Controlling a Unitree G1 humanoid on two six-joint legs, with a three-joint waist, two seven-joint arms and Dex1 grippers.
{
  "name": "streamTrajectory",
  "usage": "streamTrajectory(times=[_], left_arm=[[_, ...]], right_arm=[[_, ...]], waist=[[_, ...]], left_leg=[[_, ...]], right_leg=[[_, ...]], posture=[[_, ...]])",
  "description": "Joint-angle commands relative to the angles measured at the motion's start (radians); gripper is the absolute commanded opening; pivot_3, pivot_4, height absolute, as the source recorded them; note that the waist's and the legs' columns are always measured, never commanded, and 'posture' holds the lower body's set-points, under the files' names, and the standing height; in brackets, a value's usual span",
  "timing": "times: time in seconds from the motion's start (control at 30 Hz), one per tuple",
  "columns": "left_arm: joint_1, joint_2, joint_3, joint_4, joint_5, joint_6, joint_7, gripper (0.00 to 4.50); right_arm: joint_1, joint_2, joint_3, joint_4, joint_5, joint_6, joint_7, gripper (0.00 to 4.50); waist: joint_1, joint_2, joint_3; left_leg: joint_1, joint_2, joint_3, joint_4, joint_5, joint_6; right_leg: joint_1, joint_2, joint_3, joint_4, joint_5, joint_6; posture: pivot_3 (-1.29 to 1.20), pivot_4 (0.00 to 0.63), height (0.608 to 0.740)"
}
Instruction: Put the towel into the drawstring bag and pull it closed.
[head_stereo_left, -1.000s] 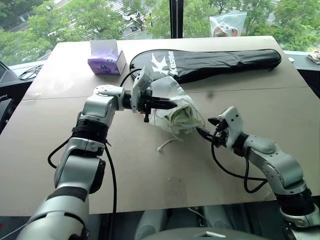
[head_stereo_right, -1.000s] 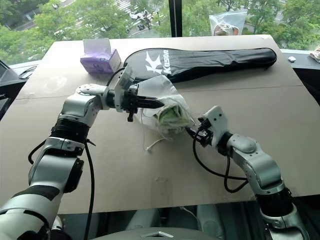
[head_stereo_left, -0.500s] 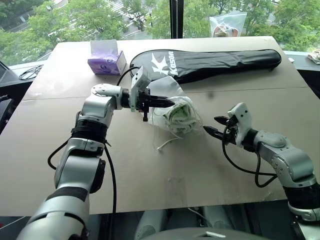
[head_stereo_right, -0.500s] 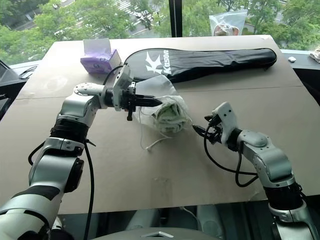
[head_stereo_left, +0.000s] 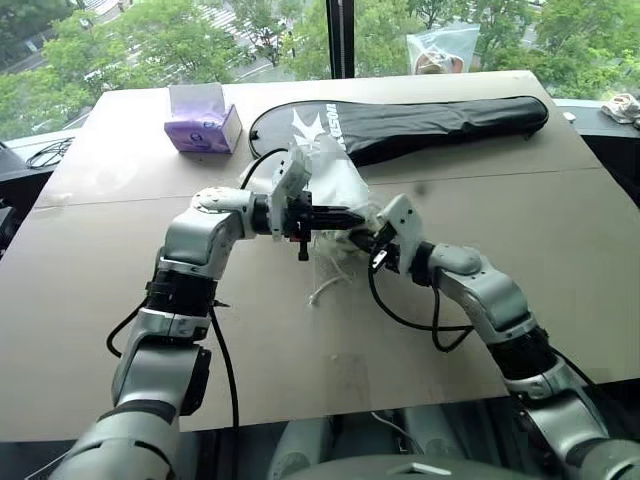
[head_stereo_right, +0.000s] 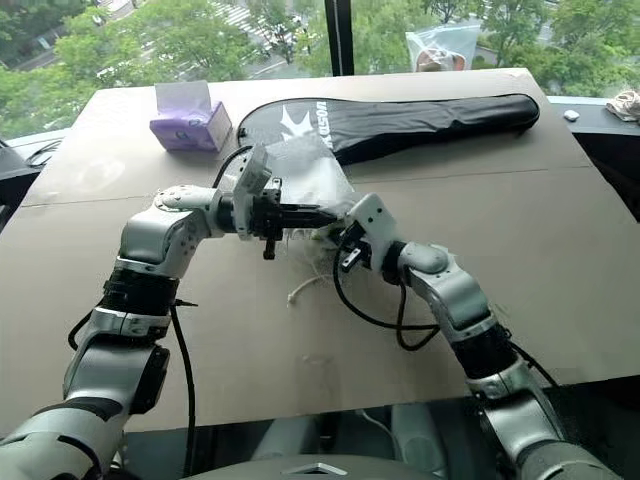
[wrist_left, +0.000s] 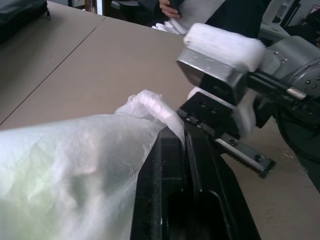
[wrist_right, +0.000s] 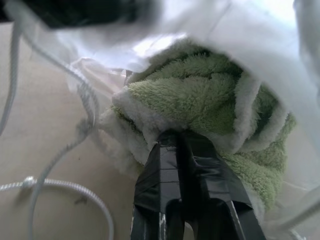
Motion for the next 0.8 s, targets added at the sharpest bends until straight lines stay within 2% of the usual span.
streamTrajectory(times=[0.03,0.13,0.23,0.4,0.5,0.6,0.63,0.67,0.8], left_arm=[[0.035,0.019,0.021,-0.102,-0.047,0.051,0.021,0.0],[0.059,0.026,0.026,-0.129,-0.059,0.076,0.04,0.0],[0.049,0.028,0.043,-0.105,-0.063,0.082,0.058,0.0],[0.014,0.036,0.058,-0.022,-0.056,0.06,0.058,0.0],[-0.006,0.038,0.059,0.036,-0.037,0.023,0.052,0.0],[-0.028,0.041,0.049,0.11,-0.007,-0.037,0.038,0.0],[-0.035,0.04,0.046,0.129,-0.001,-0.051,0.032,0.0],[-0.041,0.041,0.042,0.145,0.008,-0.068,0.026,0.0],[-0.061,0.043,0.031,0.204,0.043,-0.131,-0.002,0.0]], right_arm=[[-0.083,0.122,-0.096,0.189,0.053,-0.18,0.031,0.01],[-0.146,0.193,-0.167,0.331,0.104,-0.264,0.1,0.01],[-0.122,0.183,-0.187,0.292,0.145,-0.245,0.178,0.01],[0.055,0.103,-0.233,0.017,0.258,-0.115,0.205,0.01],[0.174,0.02,-0.199,-0.166,0.261,-0.032,0.193,0.01],[0.265,-0.075,-0.167,-0.297,0.198,0.008,0.152,0.01],[0.282,-0.096,-0.16,-0.318,0.183,0.013,0.142,0.63],[0.3,-0.115,-0.159,-0.343,0.181,0.026,0.135,0.9],[0.302,-0.144,-0.161,-0.333,0.083,0.036,0.026,2.82]], waist=[[0.002,0.0,0.0],[0.004,0.0,0.0],[0.009,0.0,0.0],[0.009,0.0,0.0],[0.009,0.0,0.0],[0.004,0.0,0.0],[0.004,0.0,0.0],[0.004,0.0,0.0],[0.007,0.0,0.0]], left_leg=[[0.0,0.0,-0.001,0.0,0.0,0.0],[0.0,0.0,-0.001,0.0,0.0,-0.001],[0.0,0.0,-0.001,0.001,0.0,-0.001],[-0.001,0.0,-0.002,0.001,0.0,-0.001],[-0.001,0.0,-0.002,0.001,0.0,-0.001],[-0.001,0.0,-0.001,0.0,0.0,0.0],[-0.001,0.0,-0.001,0.0,0.0,0.0],[-0.001,0.0,-0.001,0.0,0.0,0.0],[0.0,0.0,-0.001,0.0,0.0,0.0]], right_leg=[[0.0,0.0,-0.001,0.0,0.0,0.0],[0.0,0.0,-0.001,0.0,0.0,0.0],[0.0,0.0,-0.002,-0.001,0.0,0.0],[0.0,0.0,-0.002,-0.001,0.0,0.0],[0.0,0.0,-0.002,-0.001,0.0,0.0],[-0.001,0.0,-0.001,-0.001,0.0,0.0],[-0.001,0.0,-0.001,-0.001,0.0,0.0],[-0.001,0.0,-0.001,0.0,0.0,0.0],[-0.001,0.0,-0.002,0.0,0.0,0.0]], posture=[[0.0,0.15,0.74],[0.0,0.15,0.74],[0.0,0.15,0.74],[0.0,0.15,0.74],[0.0,0.15,0.74],[0.0,0.15,0.74],[0.0,0.15,0.74],[0.0,0.15,0.74],[0.0,0.15,0.74]])
